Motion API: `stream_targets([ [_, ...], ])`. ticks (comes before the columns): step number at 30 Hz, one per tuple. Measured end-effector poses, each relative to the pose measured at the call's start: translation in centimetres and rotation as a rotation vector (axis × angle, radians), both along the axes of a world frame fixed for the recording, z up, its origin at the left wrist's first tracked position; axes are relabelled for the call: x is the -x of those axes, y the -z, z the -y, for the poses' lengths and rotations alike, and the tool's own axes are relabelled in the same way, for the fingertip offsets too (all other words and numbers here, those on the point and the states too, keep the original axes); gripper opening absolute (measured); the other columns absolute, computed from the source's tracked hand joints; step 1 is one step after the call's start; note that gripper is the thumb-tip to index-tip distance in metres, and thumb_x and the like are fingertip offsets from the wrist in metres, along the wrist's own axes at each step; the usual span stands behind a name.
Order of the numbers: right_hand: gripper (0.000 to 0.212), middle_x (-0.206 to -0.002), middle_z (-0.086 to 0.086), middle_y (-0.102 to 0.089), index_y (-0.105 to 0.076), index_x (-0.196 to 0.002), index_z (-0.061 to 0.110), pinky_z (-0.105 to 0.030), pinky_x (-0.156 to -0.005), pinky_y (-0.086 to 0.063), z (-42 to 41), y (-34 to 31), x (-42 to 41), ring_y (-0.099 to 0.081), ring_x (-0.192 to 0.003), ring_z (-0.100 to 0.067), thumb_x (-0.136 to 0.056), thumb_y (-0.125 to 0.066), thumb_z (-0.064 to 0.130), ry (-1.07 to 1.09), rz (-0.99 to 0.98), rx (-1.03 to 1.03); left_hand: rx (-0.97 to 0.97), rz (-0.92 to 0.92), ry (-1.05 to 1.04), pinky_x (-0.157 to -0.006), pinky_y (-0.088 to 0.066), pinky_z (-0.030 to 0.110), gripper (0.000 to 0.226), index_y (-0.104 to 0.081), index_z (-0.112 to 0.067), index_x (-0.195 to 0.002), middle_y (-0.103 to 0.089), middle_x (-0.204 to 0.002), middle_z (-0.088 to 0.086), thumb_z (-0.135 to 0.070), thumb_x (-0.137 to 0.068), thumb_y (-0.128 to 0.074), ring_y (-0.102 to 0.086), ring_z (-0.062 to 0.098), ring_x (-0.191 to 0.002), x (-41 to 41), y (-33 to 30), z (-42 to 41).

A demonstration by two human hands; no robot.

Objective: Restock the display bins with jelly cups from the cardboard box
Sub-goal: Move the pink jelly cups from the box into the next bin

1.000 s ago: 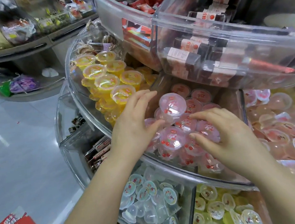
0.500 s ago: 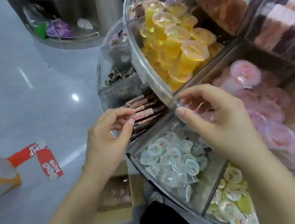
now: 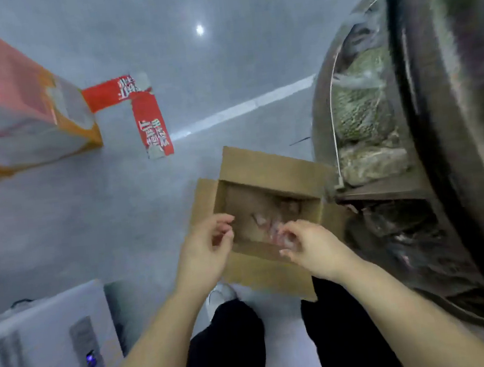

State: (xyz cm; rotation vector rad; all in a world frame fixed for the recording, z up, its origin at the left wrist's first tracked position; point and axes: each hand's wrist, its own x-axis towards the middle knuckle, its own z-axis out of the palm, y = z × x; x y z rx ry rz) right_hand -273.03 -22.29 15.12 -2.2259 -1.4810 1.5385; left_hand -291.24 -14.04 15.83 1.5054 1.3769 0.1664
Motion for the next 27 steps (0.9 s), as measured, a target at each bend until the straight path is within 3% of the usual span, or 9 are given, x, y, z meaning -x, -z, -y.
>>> stream_targets([
  [3, 0.031, -0.118, -0.009, -0.060, -0.058, -0.114, 0.014, -0.026, -0.084, -0.042, -0.4, 11.7, 0.5, -0.056, -0.110, -0.025, -0.085, -0.062, 0.026, -0.055, 0.053, 0.212, 0.056, -0.094, 0.125, -0.078, -0.044, 0.019, 0.023, -0.063, -0.013, -0.103, -0.063, -0.089, 0.004, -0.001, -0.084, -0.061, -0.062, 0.018, -0.085, 0.0, 11.0, -0.5],
  [7, 0.027, -0.121, -0.017, -0.062, -0.061, -0.112, 0.003, -0.029, -0.071, -0.045, -1.8, 23.4, -0.3, -0.058, -0.110, -0.032, -0.089, -0.057, 0.017, 0.029, 0.101, 0.373, 0.207, -0.219, 0.223, -0.089, -0.042, 0.025, 0.030, -0.060, -0.010, -0.114, -0.064, -0.106, 0.007, -0.013, -0.084, -0.065, -0.060, 0.023, -0.101, -1.9, 23.1, -2.3],
  [9, 0.033, -0.125, -0.016, -0.059, -0.057, -0.119, 0.003, -0.015, -0.066, -0.049, -2.4, 27.6, -0.7, -0.057, -0.113, -0.031, -0.090, -0.058, 0.017, 0.062, 0.139, 0.405, 0.319, -0.289, 0.255, -0.093, -0.040, 0.025, 0.037, -0.058, -0.007, -0.119, -0.062, -0.114, 0.008, -0.018, -0.085, -0.066, -0.057, 0.024, -0.110, -3.4, 27.9, -3.0],
  [11, 0.036, -0.119, -0.016, -0.060, -0.054, -0.123, 0.003, -0.006, -0.047, -0.041, -2.7, 30.9, -0.6, -0.060, -0.106, -0.029, -0.088, -0.059, 0.012, 0.098, 0.131, 0.427, 0.379, -0.361, 0.302, -0.096, -0.043, 0.030, 0.044, -0.057, -0.005, -0.121, -0.060, -0.120, 0.012, -0.026, -0.084, -0.067, -0.055, 0.028, -0.115, -5.0, 31.8, -3.2],
  [13, 0.034, -0.112, -0.013, -0.064, -0.059, -0.120, 0.006, -0.010, -0.054, -0.044, -2.9, 33.8, 0.0, -0.065, -0.091, -0.026, -0.087, -0.060, 0.014, 0.126, 0.116, 0.442, 0.424, -0.422, 0.349, -0.089, -0.046, 0.030, 0.047, -0.058, -0.006, -0.120, -0.060, -0.121, 0.012, -0.037, -0.084, -0.064, -0.057, 0.029, -0.111, -6.4, 34.8, -2.8],
  [17, 0.035, -0.124, -0.013, -0.061, -0.059, -0.121, 0.014, -0.028, -0.086, -0.047, -2.5, 37.0, 1.2, -0.059, -0.111, -0.028, -0.087, -0.057, 0.022, 0.199, 0.162, 0.385, 0.374, -0.437, 0.391, -0.079, -0.043, 0.025, 0.048, -0.060, -0.006, -0.114, -0.063, -0.117, 0.014, -0.043, -0.084, -0.062, -0.060, 0.029, -0.106, -7.8, 38.6, -1.1],
  [22, 0.053, -0.126, -0.011, -0.060, -0.054, -0.126, 0.014, -0.025, -0.087, -0.045, -1.7, 37.6, 0.2, -0.057, -0.115, -0.027, -0.077, -0.073, 0.018, 0.205, 0.114, 0.355, 0.282, -0.363, 0.279, -0.080, -0.044, 0.025, 0.044, -0.063, -0.008, -0.108, -0.066, -0.111, 0.012, -0.034, -0.074, -0.074, -0.061, 0.026, -0.103, -8.2, 39.7, -1.3],
  [25, 0.044, -0.128, -0.013, -0.058, -0.054, -0.125, 0.007, -0.024, -0.085, -0.043, -1.2, 37.1, -0.4, -0.056, -0.117, -0.026, -0.084, -0.066, 0.014, 0.171, 0.078, 0.413, 0.337, -0.309, 0.231, -0.090, -0.049, 0.027, 0.033, -0.068, -0.010, -0.104, -0.068, -0.112, 0.008, -0.022, -0.074, -0.074, -0.062, 0.022, -0.104, -7.7, 39.2, -2.4],
  [27, 0.039, -0.121, -0.013, -0.063, -0.061, -0.116, 0.007, -0.026, -0.087, -0.045, -1.2, 36.9, -0.4, -0.059, -0.111, -0.026, -0.080, -0.070, 0.019, 0.153, 0.111, 0.409, 0.352, -0.288, 0.292, -0.084, -0.051, 0.027, 0.021, -0.069, -0.014, -0.092, -0.069, -0.101, 0.001, -0.017, -0.073, -0.074, -0.064, 0.019, -0.096, -7.2, 38.5, -3.5],
])
